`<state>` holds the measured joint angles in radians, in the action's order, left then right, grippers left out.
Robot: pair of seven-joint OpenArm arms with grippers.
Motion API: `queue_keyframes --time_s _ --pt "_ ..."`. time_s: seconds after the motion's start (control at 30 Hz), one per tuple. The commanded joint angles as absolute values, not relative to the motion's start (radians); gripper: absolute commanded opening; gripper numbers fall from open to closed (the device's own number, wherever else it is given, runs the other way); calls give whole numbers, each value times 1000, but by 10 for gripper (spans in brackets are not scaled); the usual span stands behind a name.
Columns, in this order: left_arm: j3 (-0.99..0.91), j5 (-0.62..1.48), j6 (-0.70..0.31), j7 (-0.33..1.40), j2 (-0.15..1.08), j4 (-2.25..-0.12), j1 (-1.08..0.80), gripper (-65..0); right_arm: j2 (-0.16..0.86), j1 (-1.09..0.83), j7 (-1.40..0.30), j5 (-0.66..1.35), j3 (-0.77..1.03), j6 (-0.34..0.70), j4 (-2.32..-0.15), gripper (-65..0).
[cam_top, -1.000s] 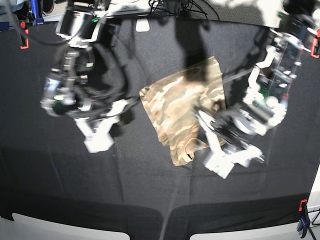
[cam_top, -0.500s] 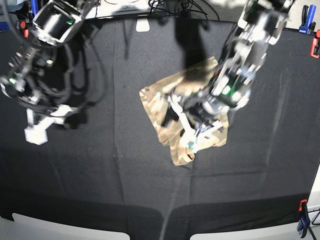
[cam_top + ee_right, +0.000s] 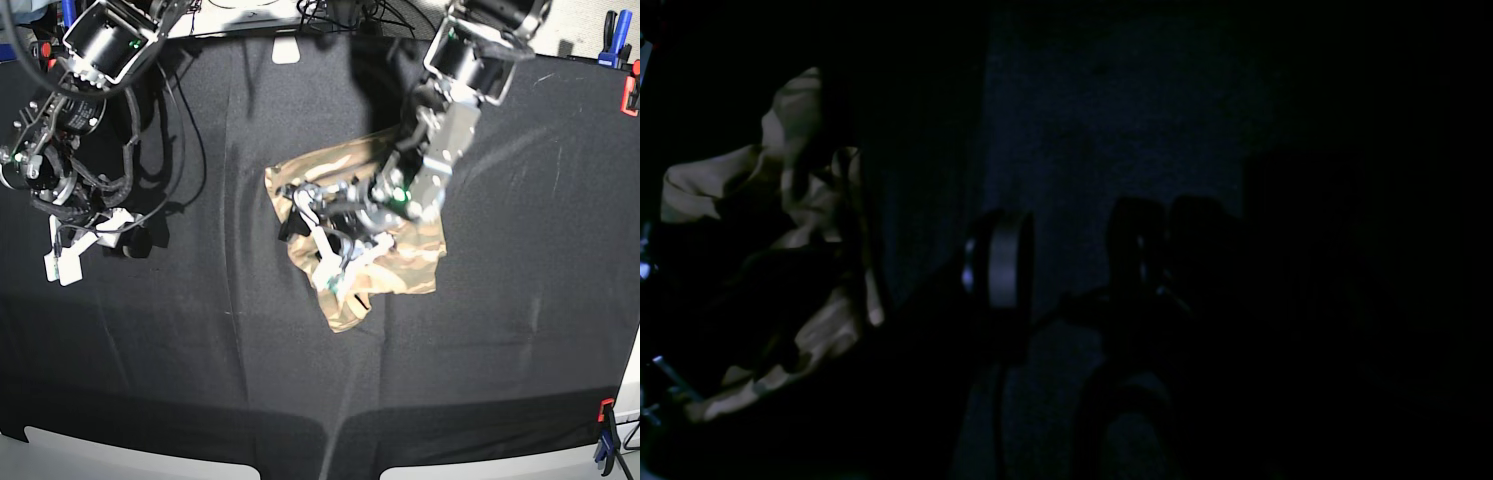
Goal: Layout the t-shirt on the table in an organized manner, then fold the t-shirt properly
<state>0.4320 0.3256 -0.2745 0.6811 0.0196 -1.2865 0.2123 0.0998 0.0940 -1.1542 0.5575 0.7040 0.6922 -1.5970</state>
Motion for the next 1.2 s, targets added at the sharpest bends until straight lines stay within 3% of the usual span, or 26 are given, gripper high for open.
queue_keyframes --time_s 0.0,0.23,0.47,0.7,0.9,1.17 --pt "433 342 -293 679 10 -1322 249 -315 111 113 -1137 584 705 698 -1616 -453" --pt "432 359 -292 752 62 -1507 302 -315 111 113 -1138 635 705 698 -1618 -453" --pt "390 488 -286 764 224 -1772 252 -315 111 32 -1137 636 705 698 -1747 -453" --pt "112 599 -291 799 319 -1844 94 -315 111 -158 -1137 636 707 698 -1950 -453" --pt "-113 738 -417 875 410 -1953 -91 -315 110 -307 -1138 636 707 698 -2055 -453" --pt "-316 844 -424 947 500 -2099 -391 -315 110 -566 -1137 632 707 698 -2192 -453"
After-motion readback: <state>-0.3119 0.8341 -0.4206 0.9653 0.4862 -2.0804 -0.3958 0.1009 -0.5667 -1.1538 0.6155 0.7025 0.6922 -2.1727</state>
